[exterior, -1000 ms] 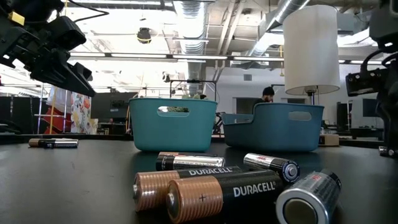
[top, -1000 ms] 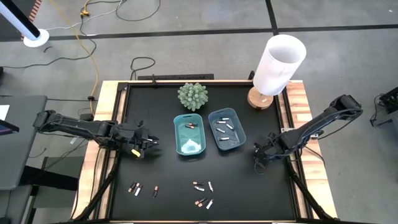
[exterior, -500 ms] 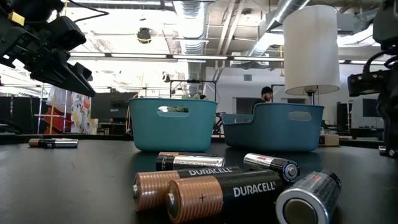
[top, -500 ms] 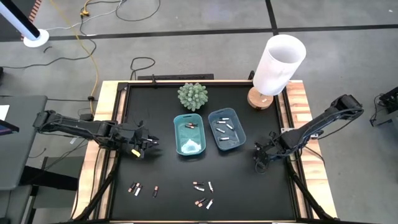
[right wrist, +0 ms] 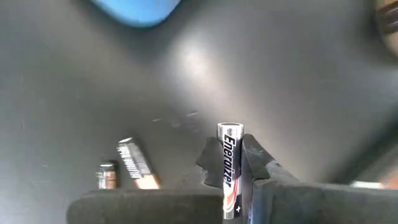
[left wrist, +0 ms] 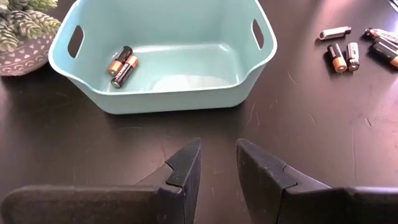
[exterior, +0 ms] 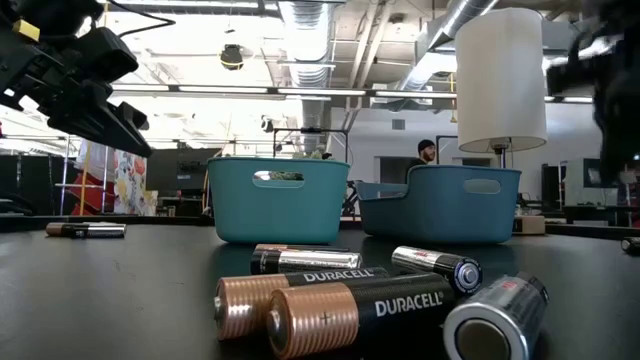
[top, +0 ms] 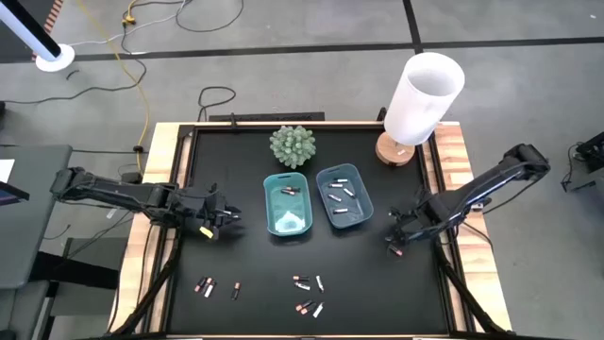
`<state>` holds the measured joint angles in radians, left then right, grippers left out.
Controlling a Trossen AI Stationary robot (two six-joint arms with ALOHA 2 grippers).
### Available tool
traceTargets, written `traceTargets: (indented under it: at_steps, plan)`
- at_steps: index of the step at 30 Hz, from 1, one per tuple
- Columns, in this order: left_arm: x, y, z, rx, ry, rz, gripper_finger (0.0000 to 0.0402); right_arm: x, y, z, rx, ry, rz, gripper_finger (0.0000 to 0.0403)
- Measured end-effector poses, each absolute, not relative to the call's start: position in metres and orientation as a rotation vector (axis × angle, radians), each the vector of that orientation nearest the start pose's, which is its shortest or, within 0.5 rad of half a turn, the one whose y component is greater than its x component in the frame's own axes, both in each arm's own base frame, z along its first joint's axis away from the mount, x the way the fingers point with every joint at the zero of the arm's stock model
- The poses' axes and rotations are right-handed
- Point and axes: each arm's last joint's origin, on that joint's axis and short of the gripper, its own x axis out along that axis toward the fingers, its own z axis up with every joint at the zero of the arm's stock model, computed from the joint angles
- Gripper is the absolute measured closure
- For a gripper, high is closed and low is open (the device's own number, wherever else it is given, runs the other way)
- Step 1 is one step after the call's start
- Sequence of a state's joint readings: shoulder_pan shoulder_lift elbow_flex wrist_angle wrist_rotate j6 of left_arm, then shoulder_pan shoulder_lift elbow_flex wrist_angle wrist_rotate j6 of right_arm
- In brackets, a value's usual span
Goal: Sort batteries
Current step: Put the white battery into the blue bin
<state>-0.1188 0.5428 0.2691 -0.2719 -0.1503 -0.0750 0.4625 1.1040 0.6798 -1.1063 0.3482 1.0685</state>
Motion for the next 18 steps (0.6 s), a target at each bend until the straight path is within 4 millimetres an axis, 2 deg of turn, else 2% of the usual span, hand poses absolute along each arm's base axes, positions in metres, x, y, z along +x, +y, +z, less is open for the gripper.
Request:
traceTargets:
  at_steps: [5, 10, 14, 18]
  plan:
    - [0.128, -0.011, 0.181, 0.001, 0.547, 0.051, 0.0304, 0.157, 0.059, 0.253, 0.224, 1.063, -0.641, 0.039]
    - [0.128, -0.011, 0.181, 0.001, 0.548, 0.051, 0.0304, 0.184, 0.045, 0.298, 0.232, 0.841, -0.604, 0.0391]
    - [0.128, -0.011, 0.181, 0.001, 0.548, 0.051, 0.0304, 0.207, 0.026, 0.313, 0.222, 0.692, -0.568, 0.0391]
    - [0.128, -0.011, 0.181, 0.001, 0.548, 0.051, 0.0304, 0.23, 0.007, 0.306, 0.209, 0.693, -0.56, 0.0391]
